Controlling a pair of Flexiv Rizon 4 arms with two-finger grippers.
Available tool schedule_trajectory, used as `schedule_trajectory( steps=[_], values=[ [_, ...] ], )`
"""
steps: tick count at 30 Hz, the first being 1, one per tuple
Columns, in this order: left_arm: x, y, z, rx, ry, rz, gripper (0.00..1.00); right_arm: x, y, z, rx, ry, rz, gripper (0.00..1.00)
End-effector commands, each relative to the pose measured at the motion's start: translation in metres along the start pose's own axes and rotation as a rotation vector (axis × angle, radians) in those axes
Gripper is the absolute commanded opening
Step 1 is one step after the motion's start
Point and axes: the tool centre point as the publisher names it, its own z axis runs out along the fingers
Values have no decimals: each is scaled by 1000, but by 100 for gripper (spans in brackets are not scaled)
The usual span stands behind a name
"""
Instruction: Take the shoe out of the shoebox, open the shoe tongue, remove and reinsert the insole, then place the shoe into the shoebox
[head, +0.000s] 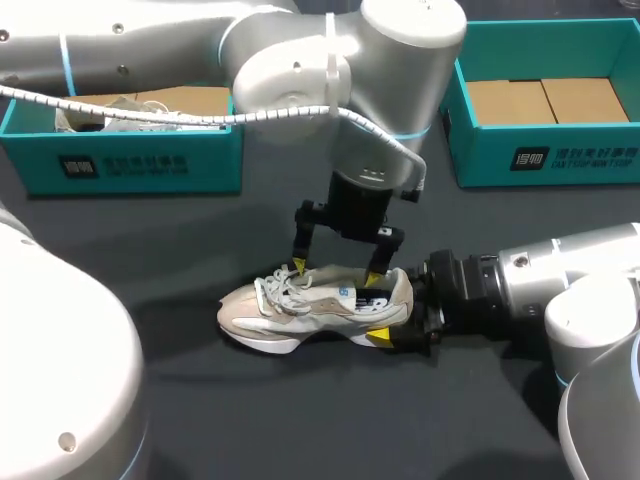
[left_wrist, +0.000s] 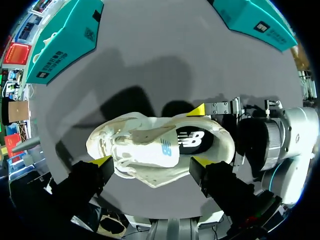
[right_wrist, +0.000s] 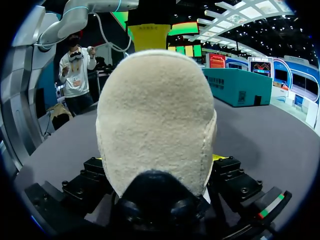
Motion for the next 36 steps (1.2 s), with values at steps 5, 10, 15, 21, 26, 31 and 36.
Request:
schedule_trajectory(
  steps=[5,10,15,21,26,31,36],
  values=[
    [18,-1,24,-44,-52,-37,100,-1,-1,3,4,-1,1,0],
    [15,0,35,-56,-76,-73,100,-1,-1,3,4,-1,1,0],
    [12,0,42,-73,-95,-82,96,-1,-1,3,4,-1,1,0],
    [8,1,46,-75,-141,-107,87,-1,-1,3,4,-1,1,0],
    [3,1,45,-90,-173,-118,73,-1,-1,3,4,-1,1,0],
    [-4,1,41,-106,-201,-122,73,-1,-1,3,4,-1,1,0],
    [-11,1,36,-113,-205,-126,58,-1,-1,3,4,-1,1,0]
  ],
)
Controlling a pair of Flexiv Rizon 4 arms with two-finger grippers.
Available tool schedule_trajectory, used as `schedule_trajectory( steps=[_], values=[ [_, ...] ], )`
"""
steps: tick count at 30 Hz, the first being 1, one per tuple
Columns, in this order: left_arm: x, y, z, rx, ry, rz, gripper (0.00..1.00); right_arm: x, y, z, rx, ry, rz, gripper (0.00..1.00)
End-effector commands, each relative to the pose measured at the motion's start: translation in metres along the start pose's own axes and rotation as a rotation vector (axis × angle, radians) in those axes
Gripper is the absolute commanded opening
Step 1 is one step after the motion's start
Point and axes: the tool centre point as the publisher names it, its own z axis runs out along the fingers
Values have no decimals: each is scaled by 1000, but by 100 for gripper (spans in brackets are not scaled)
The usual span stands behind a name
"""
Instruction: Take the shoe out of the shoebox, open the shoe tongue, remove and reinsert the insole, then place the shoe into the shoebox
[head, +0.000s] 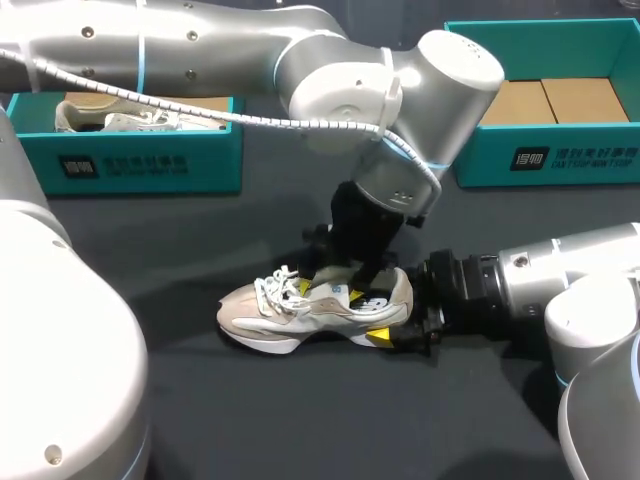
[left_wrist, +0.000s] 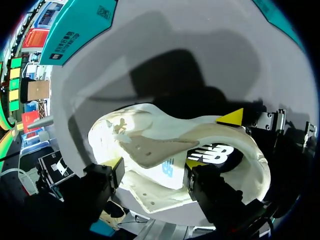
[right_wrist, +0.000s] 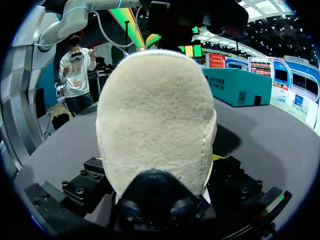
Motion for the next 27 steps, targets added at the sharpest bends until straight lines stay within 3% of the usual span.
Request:
schedule_trajectory(
  steps=[1,11,17,19,21,27],
  values=[
    [-6,-1,-4,-6,2,1,54,-1,-1,3,4,-1,1,0],
    [-7,3,-9,-57,-23,45,37,-1,-1,3,4,-1,1,0],
    [-16,5,-17,-48,13,45,35,-1,-1,3,4,-1,1,0],
    [-18,5,-18,-47,24,49,27,-1,-1,3,4,-1,1,0],
    [-20,5,-19,-47,32,48,0,-1,-1,3,4,-1,1,0],
    [-29,12,-21,-27,77,69,0,-1,-1,3,4,-1,1,0]
  ],
)
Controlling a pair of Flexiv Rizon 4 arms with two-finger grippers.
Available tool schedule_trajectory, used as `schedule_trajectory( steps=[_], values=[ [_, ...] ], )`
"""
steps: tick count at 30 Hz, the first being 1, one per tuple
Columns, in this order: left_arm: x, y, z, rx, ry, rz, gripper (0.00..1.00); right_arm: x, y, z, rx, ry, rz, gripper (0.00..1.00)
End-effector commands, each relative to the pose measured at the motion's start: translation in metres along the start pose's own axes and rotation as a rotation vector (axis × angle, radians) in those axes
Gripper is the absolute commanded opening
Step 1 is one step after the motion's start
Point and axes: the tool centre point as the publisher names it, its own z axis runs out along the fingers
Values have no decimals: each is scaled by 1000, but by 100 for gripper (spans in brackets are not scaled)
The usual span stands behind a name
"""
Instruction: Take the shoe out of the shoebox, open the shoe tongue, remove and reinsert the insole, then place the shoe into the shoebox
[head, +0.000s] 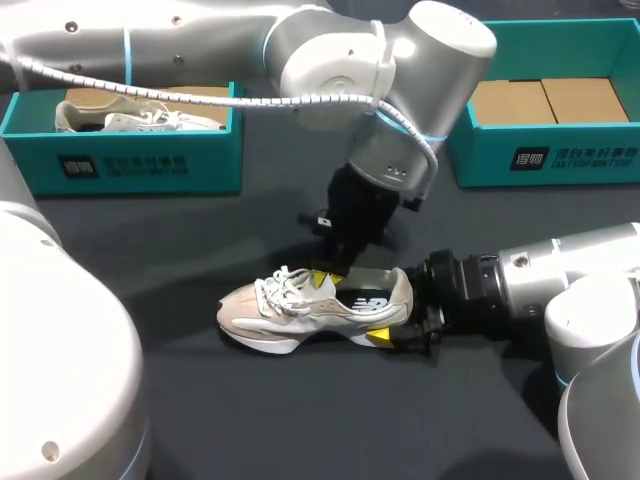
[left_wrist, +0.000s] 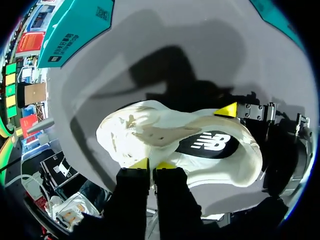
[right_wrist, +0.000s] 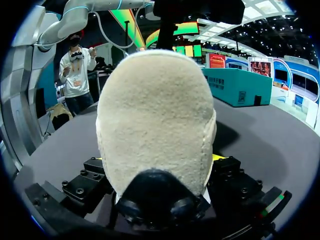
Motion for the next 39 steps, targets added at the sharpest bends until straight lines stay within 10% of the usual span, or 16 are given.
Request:
schedule_trajectory(
  steps=[1,6,11,15,18,39],
  values=[
    [-15,9,0,27,53,1,0,-1,-1,3,4,-1,1,0],
    [-18,10,1,16,66,31,0,-1,-1,3,4,-1,1,0],
    [-12,5,6,4,31,50,40,-1,-1,3,4,-1,1,0],
    [-8,1,8,-6,15,58,30,-1,-1,3,4,-1,1,0],
    [-8,1,8,-8,12,58,0,-1,-1,3,4,-1,1,0],
    [-87,12,12,117,443,-81,0,-1,-1,3,4,-1,1,0]
  ],
)
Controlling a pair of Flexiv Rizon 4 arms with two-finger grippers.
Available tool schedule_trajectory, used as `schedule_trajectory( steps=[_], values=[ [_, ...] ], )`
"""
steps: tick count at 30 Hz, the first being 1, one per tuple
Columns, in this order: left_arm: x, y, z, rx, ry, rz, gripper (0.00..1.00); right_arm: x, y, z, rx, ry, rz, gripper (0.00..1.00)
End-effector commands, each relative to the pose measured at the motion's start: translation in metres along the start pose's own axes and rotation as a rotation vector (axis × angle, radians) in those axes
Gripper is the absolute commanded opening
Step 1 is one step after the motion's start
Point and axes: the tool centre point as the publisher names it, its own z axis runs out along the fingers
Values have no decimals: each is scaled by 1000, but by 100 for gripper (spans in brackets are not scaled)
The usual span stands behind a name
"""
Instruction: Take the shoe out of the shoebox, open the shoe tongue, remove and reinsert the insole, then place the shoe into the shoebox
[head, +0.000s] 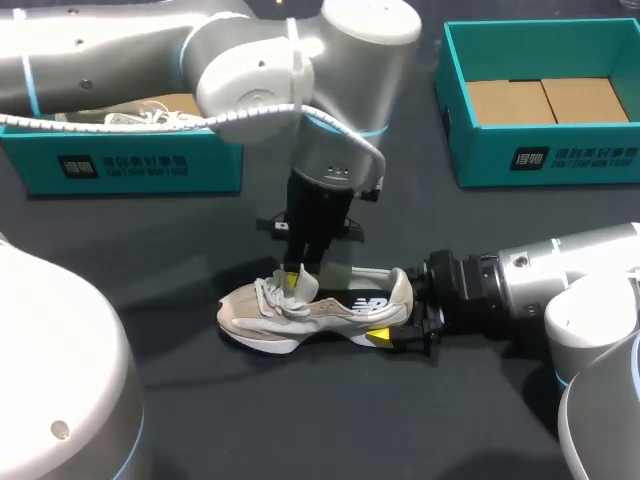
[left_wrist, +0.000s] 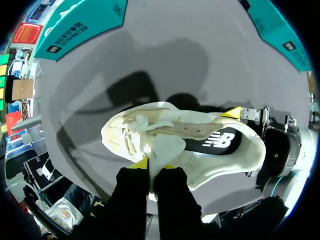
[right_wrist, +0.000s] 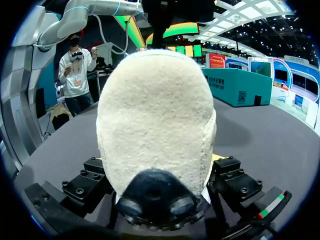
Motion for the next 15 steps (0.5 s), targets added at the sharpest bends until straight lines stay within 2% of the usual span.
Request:
schedule_trajectory(
  steps=[1,7,15],
  values=[
    [-51,5,-3,38,275,-16,0,-1,-1,3,4,-1,1,0],
    [-68,1,-2,53,350,-12,0,-1,-1,3,4,-1,1,0],
    [-81,-3,5,32,382,18,0,-1,-1,3,4,-1,1,0]
  ],
)
